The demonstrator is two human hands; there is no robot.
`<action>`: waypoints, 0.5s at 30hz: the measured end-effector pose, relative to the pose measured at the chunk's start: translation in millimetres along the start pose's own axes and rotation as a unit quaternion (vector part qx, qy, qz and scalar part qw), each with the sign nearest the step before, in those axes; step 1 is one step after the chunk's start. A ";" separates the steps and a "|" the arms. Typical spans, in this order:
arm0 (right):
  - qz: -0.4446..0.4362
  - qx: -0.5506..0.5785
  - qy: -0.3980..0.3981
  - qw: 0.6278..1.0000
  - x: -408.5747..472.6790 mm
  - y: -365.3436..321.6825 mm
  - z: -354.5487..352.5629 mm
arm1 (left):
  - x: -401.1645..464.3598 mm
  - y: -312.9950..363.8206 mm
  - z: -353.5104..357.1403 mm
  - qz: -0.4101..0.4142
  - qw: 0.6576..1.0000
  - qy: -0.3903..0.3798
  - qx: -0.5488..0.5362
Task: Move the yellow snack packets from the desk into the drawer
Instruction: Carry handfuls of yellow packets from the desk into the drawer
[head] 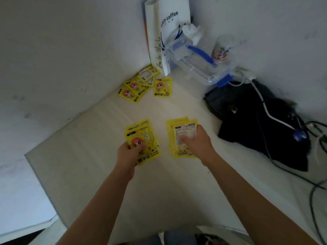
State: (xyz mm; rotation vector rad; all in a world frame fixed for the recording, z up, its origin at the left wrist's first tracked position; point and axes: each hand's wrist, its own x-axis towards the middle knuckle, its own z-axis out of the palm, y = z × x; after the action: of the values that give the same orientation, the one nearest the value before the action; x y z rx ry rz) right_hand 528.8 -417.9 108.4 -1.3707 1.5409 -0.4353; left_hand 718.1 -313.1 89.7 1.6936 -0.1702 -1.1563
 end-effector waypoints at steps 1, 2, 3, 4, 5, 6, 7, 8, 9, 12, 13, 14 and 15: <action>0.008 0.018 0.000 1.000 -6.0 5.8 -1.2 | -4.0 -4.8 -1.7 -0.003 1.000 -0.001 -0.004; 0.016 0.038 0.004 0.999 -18.1 14.0 -3.2 | -12.3 -11.0 -3.5 -0.008 1.000 -0.006 -0.005; 0.024 0.060 0.011 0.998 -33.2 23.3 -5.2 | -22.6 -17.2 -5.4 -0.013 1.000 -0.016 -0.002; 0.031 0.079 0.020 0.996 -47.1 32.8 -6.0 | -31.4 -24.0 -7.9 -0.019 0.999 -0.028 0.002; 0.038 0.095 0.031 0.994 -60.6 42.6 -6.2 | -38.8 -31.1 -10.5 -0.022 0.999 -0.040 0.005; 0.046 0.111 0.043 0.992 -74.3 52.4 -5.7 | -46.2 -38.3 -13.3 -0.024 0.998 -0.054 0.009; 0.054 0.124 0.053 0.989 -88.0 62.4 -4.6 | -53.5 -45.9 -15.9 -0.027 0.997 -0.068 0.016; 0.061 0.135 0.064 0.987 -101.0 71.9 -3.2 | -60.4 -53.2 -18.5 -0.029 0.996 -0.082 0.022; 0.067 0.146 0.075 0.984 -114.4 80.6 -1.6 | -67.6 -60.0 -21.3 -0.031 0.995 -0.095 0.029; 0.084 0.184 0.121 0.972 -155.6 104.2 2.8 | -86.9 -76.9 -28.1 -0.033 0.988 -0.136 0.062; 0.088 0.197 0.136 0.967 -169.3 111.6 4.1 | -93.3 -81.6 -29.6 -0.032 0.985 -0.151 0.073; 0.091 0.207 0.151 0.962 -182.6 118.6 4.7 | -99.8 -85.9 -30.7 -0.030 0.982 -0.165 0.084; 0.094 0.214 0.164 0.958 -196.1 125.4 4.7 | -106.7 -90.1 -31.0 -0.028 0.979 -0.178 0.095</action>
State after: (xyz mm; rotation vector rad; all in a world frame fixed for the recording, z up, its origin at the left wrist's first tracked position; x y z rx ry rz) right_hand 439.8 -203.4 90.9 -0.8359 1.6991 -0.8541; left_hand 649.5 -187.7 82.9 1.6484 -0.4704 -1.5222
